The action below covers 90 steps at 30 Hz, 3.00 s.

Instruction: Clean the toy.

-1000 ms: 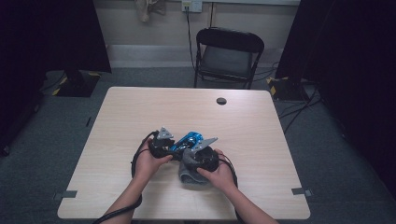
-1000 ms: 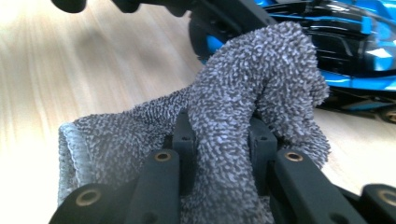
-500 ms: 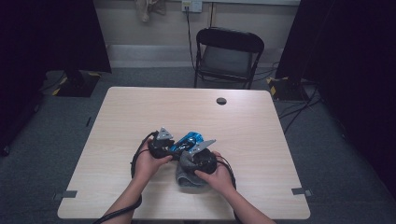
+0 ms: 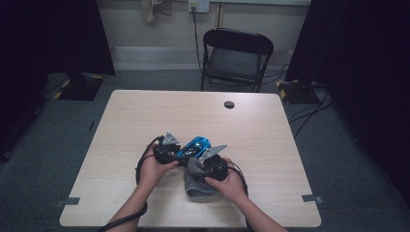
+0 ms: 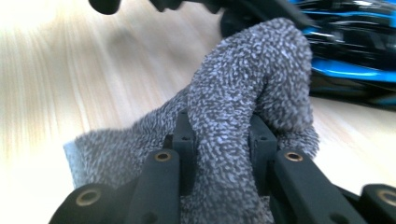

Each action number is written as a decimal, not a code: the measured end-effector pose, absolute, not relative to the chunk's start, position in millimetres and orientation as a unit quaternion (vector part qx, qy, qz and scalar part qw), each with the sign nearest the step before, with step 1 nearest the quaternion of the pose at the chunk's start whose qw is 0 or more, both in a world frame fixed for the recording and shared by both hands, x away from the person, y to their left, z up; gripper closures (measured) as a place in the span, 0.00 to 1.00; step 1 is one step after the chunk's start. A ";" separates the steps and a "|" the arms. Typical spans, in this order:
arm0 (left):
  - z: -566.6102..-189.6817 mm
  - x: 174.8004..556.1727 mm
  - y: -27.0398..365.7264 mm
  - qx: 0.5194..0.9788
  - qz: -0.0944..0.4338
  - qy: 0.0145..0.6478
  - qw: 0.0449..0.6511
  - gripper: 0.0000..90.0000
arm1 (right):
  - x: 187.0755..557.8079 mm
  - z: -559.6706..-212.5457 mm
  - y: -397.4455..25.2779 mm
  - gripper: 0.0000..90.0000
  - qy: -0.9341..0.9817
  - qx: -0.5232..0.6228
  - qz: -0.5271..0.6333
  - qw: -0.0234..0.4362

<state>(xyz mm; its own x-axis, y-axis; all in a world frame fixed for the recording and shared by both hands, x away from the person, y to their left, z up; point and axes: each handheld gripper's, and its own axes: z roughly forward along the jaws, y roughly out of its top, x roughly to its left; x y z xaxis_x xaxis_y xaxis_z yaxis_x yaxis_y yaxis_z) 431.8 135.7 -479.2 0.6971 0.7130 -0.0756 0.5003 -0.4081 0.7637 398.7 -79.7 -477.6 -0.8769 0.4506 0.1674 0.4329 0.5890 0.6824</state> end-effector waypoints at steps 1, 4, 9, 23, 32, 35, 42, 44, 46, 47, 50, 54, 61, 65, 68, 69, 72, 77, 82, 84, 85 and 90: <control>-479.3 431.7 135.8 0.829 0.132 0.366 0.403 0.45 | 400.1 -476.4 -83.6 0.79 0.891 0.250 0.379 0.014; -479.4 431.7 136.1 0.828 0.131 0.366 0.404 0.45 | 405.6 -473.3 -97.1 0.79 0.889 0.261 0.375 0.023; -479.8 431.8 136.7 0.828 0.130 0.365 0.405 0.45 | 414.8 -468.8 -121.2 0.79 0.883 0.284 0.372 0.041; -479.4 432.1 136.5 0.830 0.131 0.362 0.404 0.45 | 441.7 -463.1 -161.0 0.79 0.859 0.346 0.367 0.088; -479.8 431.6 137.3 0.830 0.133 0.360 0.405 0.45 | 456.5 -471.1 -159.5 0.79 0.854 0.369 0.355 0.095; -479.9 431.5 137.6 0.830 0.133 0.359 0.405 0.45 | 457.3 -475.5 -152.0 0.79 0.858 0.363 0.350 0.095; -480.6 431.5 137.6 0.827 0.130 0.361 0.410 0.45 | 454.3 -480.1 -138.0 0.79 0.863 0.351 0.353 0.086; -480.8 431.3 137.8 0.827 0.130 0.362 0.410 0.45 | 452.6 -480.2 -134.6 0.79 0.866 0.345 0.352 0.086; -480.9 431.3 137.9 0.827 0.130 0.362 0.411 0.45 | 450.2 -480.2 -131.0 0.79 0.868 0.340 0.353 0.083; -481.0 431.2 137.9 0.827 0.130 0.362 0.411 0.45 | 449.0 -480.3 -129.1 0.79 0.869 0.337 0.353 0.082; -481.0 431.1 137.9 0.827 0.131 0.362 0.411 0.45 | 445.2 -480.6 -124.4 0.79 0.872 0.329 0.355 0.080; -480.9 431.2 137.8 0.827 0.131 0.362 0.410 0.45 | 441.4 -481.0 -120.4 0.79 0.875 0.320 0.356 0.077; -480.9 431.0 137.8 0.826 0.131 0.363 0.410 0.45 | 433.9 -481.4 -113.1 0.79 0.878 0.306 0.362 0.067; -480.8 430.9 137.6 0.826 0.131 0.363 0.410 0.45 | 429.3 -481.9 -107.2 0.79 0.880 0.297 0.365 0.060; -480.9 430.8 137.5 0.826 0.132 0.364 0.410 0.45 | 426.0 -482.2 -102.0 0.79 0.882 0.289 0.367 0.055; -481.0 430.8 137.6 0.826 0.131 0.364 0.410 0.45 | 425.2 -482.2 -100.8 0.79 0.883 0.287 0.367 0.054; -481.1 430.7 137.6 0.825 0.131 0.364 0.411 0.45 | 422.3 -482.3 -96.3 0.79 0.885 0.280 0.368 0.051; -481.1 430.6 137.7 0.825 0.133 0.364 0.410 0.45 | 420.4 -482.7 -92.7 0.79 0.886 0.275 0.371 0.047; -481.0 430.6 137.4 0.825 0.132 0.365 0.410 0.45 | 418.7 -482.5 -90.7 0.79 0.888 0.269 0.369 0.043; -480.9 430.5 137.5 0.825 0.133 0.365 0.410 0.45 | 417.6 -482.3 -89.2 0.79 0.889 0.268 0.369 0.040; -481.0 430.5 137.4 0.825 0.132 0.365 0.410 0.45 | 417.0 -482.4 -88.5 0.79 0.889 0.266 0.369 0.040; -481.0 430.4 137.4 0.825 0.133 0.365 0.410 0.45 | 414.7 -482.3 -85.5 0.79 0.891 0.260 0.369 0.039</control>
